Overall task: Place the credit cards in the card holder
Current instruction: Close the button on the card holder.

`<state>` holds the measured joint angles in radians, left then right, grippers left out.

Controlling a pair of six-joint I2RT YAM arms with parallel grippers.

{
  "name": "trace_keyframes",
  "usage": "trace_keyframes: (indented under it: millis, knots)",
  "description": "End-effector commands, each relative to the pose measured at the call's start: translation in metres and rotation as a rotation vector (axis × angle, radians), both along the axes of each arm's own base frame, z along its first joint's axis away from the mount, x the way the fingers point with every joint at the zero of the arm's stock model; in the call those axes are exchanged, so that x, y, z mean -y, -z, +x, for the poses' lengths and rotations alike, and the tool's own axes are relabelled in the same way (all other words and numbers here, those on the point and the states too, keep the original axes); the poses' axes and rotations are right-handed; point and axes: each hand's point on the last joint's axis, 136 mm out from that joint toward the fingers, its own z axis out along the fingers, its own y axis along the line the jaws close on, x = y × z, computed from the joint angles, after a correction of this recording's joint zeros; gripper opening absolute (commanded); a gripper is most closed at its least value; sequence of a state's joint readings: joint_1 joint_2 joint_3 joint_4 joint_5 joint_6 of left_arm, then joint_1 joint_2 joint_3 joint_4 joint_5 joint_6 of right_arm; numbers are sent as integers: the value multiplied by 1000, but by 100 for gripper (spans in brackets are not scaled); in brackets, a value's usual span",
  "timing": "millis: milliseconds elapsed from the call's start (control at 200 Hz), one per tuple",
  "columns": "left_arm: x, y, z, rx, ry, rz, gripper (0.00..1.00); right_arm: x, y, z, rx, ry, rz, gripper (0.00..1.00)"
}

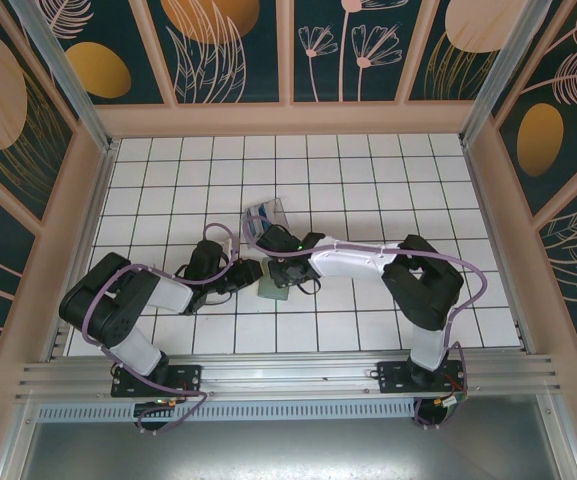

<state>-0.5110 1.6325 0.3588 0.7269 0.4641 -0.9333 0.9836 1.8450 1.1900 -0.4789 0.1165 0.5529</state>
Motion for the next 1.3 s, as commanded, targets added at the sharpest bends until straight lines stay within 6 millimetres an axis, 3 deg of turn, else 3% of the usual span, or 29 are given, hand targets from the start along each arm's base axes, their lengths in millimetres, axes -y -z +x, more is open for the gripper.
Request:
trace_keyframes:
  millis: [0,375,596,926,1021,1296]
  knots:
    - [-7,48,-53,-230,77,82,28,5,-6,-1,17,3,-21,24]
    - [-5,44,-52,-222,77,76,26,-3,-28,-2,31,-2,99,0]
    - [-5,40,-52,-219,80,76,26,-8,-25,-3,-15,-14,205,0]
    - [0,40,-52,-228,88,60,24,-14,-19,2,-25,0,230,0]
    - [-1,41,-52,-229,87,62,23,-16,-17,1,-35,3,239,14]
    - [0,43,-52,-233,90,63,23,-13,-12,1,-46,17,229,18]
